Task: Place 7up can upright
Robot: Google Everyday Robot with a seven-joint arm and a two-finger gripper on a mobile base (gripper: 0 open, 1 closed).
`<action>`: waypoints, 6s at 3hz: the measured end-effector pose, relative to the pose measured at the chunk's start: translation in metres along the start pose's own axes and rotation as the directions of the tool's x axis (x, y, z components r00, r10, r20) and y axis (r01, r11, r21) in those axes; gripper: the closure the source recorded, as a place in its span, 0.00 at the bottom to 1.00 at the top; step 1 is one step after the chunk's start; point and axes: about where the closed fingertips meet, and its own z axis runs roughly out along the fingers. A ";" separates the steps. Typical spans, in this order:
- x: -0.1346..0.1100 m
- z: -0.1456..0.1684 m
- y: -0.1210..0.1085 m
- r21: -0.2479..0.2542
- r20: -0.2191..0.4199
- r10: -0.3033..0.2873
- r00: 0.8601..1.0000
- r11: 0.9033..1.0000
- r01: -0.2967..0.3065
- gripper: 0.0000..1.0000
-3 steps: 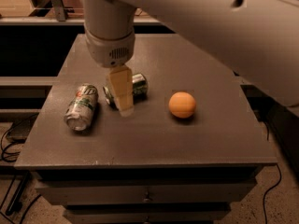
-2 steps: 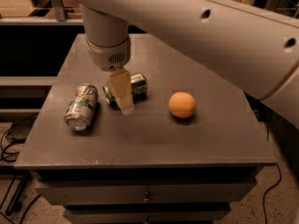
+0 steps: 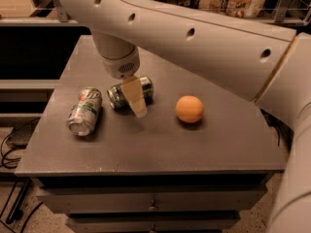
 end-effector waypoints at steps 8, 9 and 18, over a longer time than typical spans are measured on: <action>-0.005 -0.028 -0.010 0.073 0.359 0.050 0.932 0.994 -0.082 1.00; 0.002 -0.038 -0.009 0.086 0.538 0.082 0.839 0.985 -0.152 1.00; 0.078 0.007 -0.038 -0.108 0.962 0.237 0.132 0.782 -0.614 0.28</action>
Offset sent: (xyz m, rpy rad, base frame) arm 0.0160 -0.0171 -0.0263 -0.0847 -0.0233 -0.0778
